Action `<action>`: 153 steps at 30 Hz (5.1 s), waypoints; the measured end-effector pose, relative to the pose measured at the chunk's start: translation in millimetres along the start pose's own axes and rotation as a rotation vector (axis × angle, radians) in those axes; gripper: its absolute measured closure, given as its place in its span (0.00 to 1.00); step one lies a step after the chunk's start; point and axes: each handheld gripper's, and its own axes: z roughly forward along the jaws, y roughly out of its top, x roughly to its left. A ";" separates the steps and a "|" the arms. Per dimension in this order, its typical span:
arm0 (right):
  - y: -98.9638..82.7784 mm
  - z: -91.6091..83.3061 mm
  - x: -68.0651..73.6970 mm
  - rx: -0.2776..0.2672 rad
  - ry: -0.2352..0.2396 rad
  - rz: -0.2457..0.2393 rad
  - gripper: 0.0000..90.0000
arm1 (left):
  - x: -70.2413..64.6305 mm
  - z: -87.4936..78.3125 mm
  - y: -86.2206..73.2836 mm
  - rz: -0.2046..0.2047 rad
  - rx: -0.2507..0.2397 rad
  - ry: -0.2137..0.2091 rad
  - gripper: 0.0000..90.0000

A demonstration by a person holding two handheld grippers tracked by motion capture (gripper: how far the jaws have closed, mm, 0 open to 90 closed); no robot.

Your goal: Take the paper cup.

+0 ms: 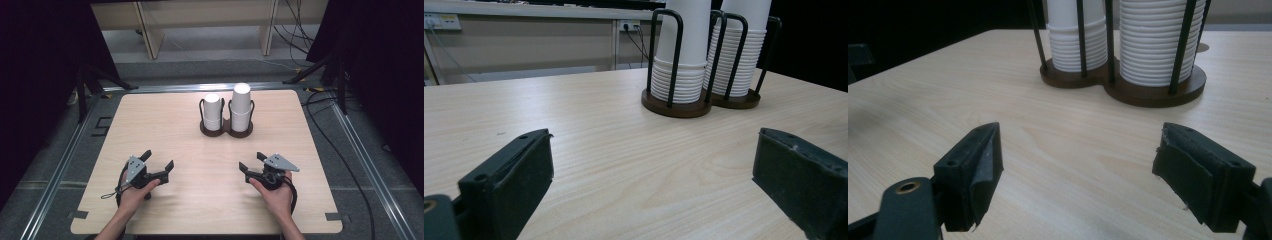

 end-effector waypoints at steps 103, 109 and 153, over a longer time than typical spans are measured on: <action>142.8 178.1 19.4 -0.044 -0.113 -0.137 0.35 | -33.1 223.5 39.9 0.138 0.214 -0.175 0.22; 142.8 182.9 21.5 -0.046 -0.130 -0.126 0.36 | -32.9 225.4 38.8 0.132 0.219 -0.171 0.23; 139.6 190.4 23.9 -0.057 -0.167 -0.097 0.37 | -32.4 225.4 39.7 0.147 0.205 -0.168 0.25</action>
